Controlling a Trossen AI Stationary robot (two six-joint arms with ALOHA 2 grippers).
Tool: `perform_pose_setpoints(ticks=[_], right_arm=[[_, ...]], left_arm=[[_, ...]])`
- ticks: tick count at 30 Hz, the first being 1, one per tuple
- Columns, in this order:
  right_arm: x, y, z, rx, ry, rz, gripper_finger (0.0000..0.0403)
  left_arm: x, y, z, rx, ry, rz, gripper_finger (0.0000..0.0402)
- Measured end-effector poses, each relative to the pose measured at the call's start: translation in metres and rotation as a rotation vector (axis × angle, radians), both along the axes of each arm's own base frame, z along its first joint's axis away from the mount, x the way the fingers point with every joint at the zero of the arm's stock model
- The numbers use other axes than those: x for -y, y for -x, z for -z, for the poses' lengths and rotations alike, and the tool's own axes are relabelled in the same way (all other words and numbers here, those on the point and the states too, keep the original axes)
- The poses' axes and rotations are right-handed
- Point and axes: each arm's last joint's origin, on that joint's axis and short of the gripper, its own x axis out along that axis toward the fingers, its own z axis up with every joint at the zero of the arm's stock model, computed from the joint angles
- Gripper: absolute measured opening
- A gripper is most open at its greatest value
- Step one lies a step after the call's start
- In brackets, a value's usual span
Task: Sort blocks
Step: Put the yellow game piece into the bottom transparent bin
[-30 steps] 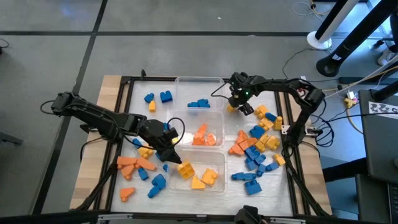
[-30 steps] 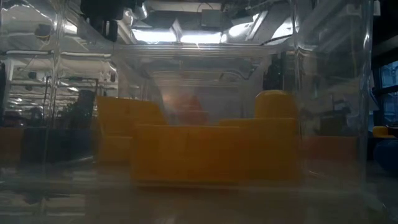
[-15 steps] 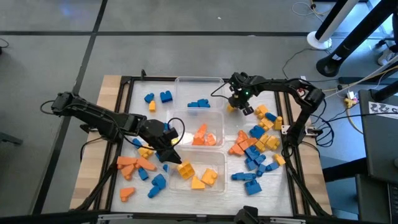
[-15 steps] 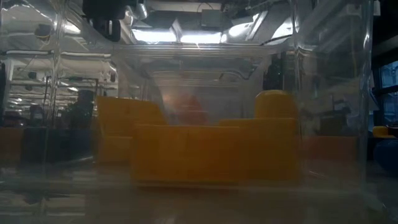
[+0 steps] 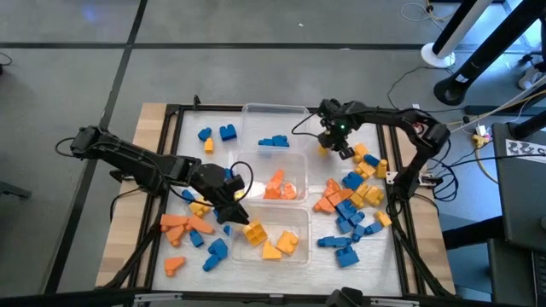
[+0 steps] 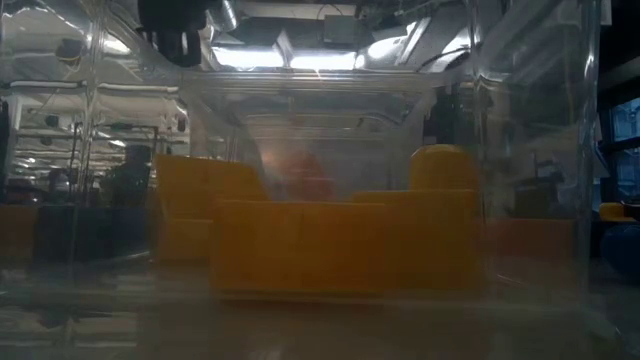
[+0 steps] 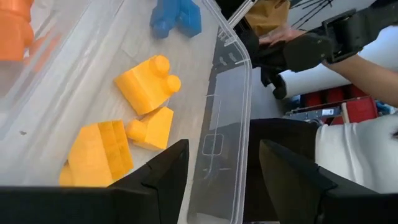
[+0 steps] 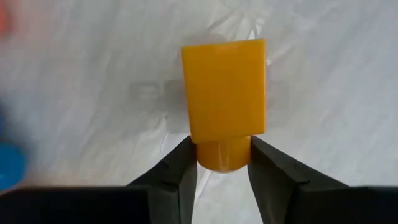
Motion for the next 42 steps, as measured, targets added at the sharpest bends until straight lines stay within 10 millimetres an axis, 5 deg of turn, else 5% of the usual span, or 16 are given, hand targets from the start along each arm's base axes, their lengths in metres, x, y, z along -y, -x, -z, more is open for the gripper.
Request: perform_pose_setpoints(ticks=[11, 24, 31, 42], right_arm=[[0.006, -0.006, -0.056, -0.052, 0.013, 0.005, 0.0117], [0.002, -0.025, -0.167, 0.2, -0.022, 0.046, 0.0118], [-0.047, -0.053, -0.199, 0.339, -0.082, -0.108, 0.0119], [-0.154, -0.096, -0.206, 0.422, -0.133, -0.316, 0.0119]], left_arm=[[-0.007, -0.002, 0.0, 0.029, -0.051, 0.005, 0.0186], [-0.047, 0.007, -0.015, 0.134, -0.187, -0.06, 0.0186], [-0.087, 0.033, -0.032, 0.172, -0.292, -0.187, 0.0186], [-0.127, 0.078, -0.03, -0.02, -0.415, -0.396, 0.0186]])
